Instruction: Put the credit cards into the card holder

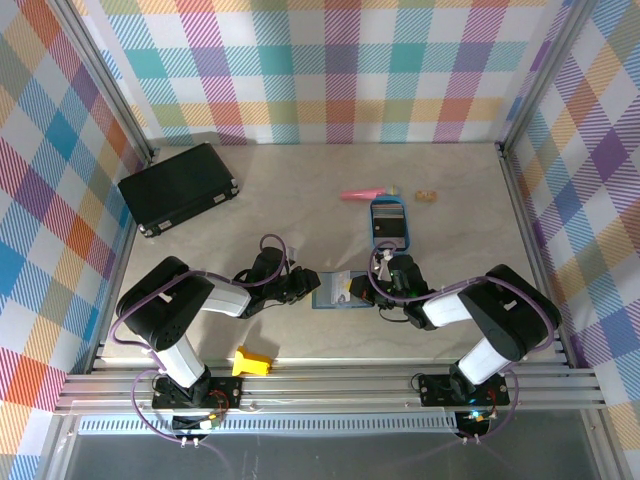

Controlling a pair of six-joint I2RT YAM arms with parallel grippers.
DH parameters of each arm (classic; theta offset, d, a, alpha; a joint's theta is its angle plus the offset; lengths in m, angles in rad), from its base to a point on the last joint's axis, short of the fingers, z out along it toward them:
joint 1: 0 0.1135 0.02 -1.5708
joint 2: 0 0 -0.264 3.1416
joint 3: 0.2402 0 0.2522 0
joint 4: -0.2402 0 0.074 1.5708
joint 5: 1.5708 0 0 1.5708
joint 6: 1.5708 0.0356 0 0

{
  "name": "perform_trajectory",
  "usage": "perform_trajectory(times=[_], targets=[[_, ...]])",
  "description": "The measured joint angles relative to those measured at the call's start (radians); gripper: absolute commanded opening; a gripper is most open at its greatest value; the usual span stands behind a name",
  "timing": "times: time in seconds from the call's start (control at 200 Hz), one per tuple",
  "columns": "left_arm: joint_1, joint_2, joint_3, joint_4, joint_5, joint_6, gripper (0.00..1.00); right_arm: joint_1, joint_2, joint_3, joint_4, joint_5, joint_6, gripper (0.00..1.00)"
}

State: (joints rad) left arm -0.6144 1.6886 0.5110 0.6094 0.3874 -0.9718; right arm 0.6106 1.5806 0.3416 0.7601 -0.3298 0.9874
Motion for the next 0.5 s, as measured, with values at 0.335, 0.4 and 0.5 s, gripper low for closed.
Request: perform_trajectory(times=[0.335,0.4,0.5], targets=[[0.000,0.000,0.000,-0.001,-0.003,0.000,0.22,0.000,0.006,0.001,0.002,-0.012,0.000,0.00],[0.000,0.000,0.000,-0.001,-0.004,0.000,0.21,0.000,0.006,0.001,-0.001,-0.013,0.000,0.00],[0.000,0.000,0.000,-0.001,-0.005,0.000,0.22,0.001,0.006,0.003,-0.012,-0.013,-0.001,0.00]])
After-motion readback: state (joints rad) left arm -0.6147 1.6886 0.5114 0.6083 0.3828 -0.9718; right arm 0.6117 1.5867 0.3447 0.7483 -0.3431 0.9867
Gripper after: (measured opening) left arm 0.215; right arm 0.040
